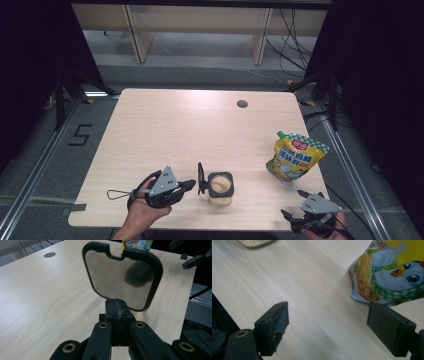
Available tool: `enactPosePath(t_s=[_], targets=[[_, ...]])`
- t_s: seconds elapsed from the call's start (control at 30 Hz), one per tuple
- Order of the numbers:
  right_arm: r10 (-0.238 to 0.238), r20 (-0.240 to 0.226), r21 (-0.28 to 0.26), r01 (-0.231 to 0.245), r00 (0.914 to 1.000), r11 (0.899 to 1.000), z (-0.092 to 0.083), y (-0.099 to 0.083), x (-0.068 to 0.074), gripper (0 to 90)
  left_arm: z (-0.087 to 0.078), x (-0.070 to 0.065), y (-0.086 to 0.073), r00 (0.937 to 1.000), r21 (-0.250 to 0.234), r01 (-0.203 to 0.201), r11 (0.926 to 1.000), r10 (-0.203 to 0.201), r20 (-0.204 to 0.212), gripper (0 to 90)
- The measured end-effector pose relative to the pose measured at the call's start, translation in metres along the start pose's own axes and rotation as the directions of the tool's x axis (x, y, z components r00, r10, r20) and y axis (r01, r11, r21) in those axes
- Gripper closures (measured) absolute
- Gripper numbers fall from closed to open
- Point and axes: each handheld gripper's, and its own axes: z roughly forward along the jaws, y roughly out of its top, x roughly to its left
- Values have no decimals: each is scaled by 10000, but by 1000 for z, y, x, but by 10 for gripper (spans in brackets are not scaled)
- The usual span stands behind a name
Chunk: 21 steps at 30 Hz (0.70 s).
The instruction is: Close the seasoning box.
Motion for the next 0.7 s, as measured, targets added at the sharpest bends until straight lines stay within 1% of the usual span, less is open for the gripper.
enactPosePath(t_s=[0.07,0.1,0.13,0.17,0.2,0.23,0.27,0.3,0.37,0.4,0.43,0.47,0.53,0.57,0.6,0.63,0.7], targets=[[-22,37,-4,22,10000,10000,0,0,0,189,2,-2,3,10000,40,30,10000,-30,69,892],[44,22,15,-44,10000,10000,0,0,0,189,3,-3,5,9998,52,-145,9999,145,132,892],[45,-4,17,-45,10000,10000,0,0,0,189,3,-4,7,9996,75,-238,9997,237,166,892],[-11,-2,-14,11,10000,10000,0,0,0,190,4,-5,8,9995,111,-243,9996,241,182,892],[-9,2,-7,9,10000,10000,0,0,0,190,5,-5,9,9994,103,-314,9995,312,120,892],[-17,0,-6,17,10000,10000,0,0,0,190,5,-5,10,9987,163,-496,9986,494,77,892],[-16,-6,-5,16,10000,10000,0,0,0,190,6,-5,11,9988,118,-472,9988,471,110,892],[-17,-13,-4,17,10000,10000,0,0,0,190,5,-5,11,9987,175,-487,9987,484,184,891],[-70,-21,3,70,10000,10000,0,0,0,190,5,-5,13,9990,133,-435,9990,434,88,892],[-26,-27,-2,26,10000,10000,0,0,0,190,5,-5,14,9988,116,-489,9987,488,76,892],[-15,-21,-7,15,10000,10000,0,0,0,190,5,-5,15,9993,87,-373,9993,373,50,891],[-17,-41,-5,17,10000,10000,0,0,0,191,5,-4,16,9981,109,-603,9981,601,145,891],[53,-37,18,-53,10000,10000,-1,0,0,191,6,-5,19,9986,58,-506,9987,505,129,892],[63,-32,10,-63,10000,10000,-1,0,0,191,7,-5,20,9985,154,-539,9984,538,76,891],[47,-39,16,-47,10000,10000,-1,0,0,191,8,-6,21,9981,126,-607,9981,605,138,891],[51,-47,26,-51,10000,10000,-1,0,0,191,10,-7,21,9983,135,-561,9983,559,180,891],[219,-61,20,-219,9997,9998,-1,0,2,192,15,-9,22,9974,190,-674,9975,669,264,891]])
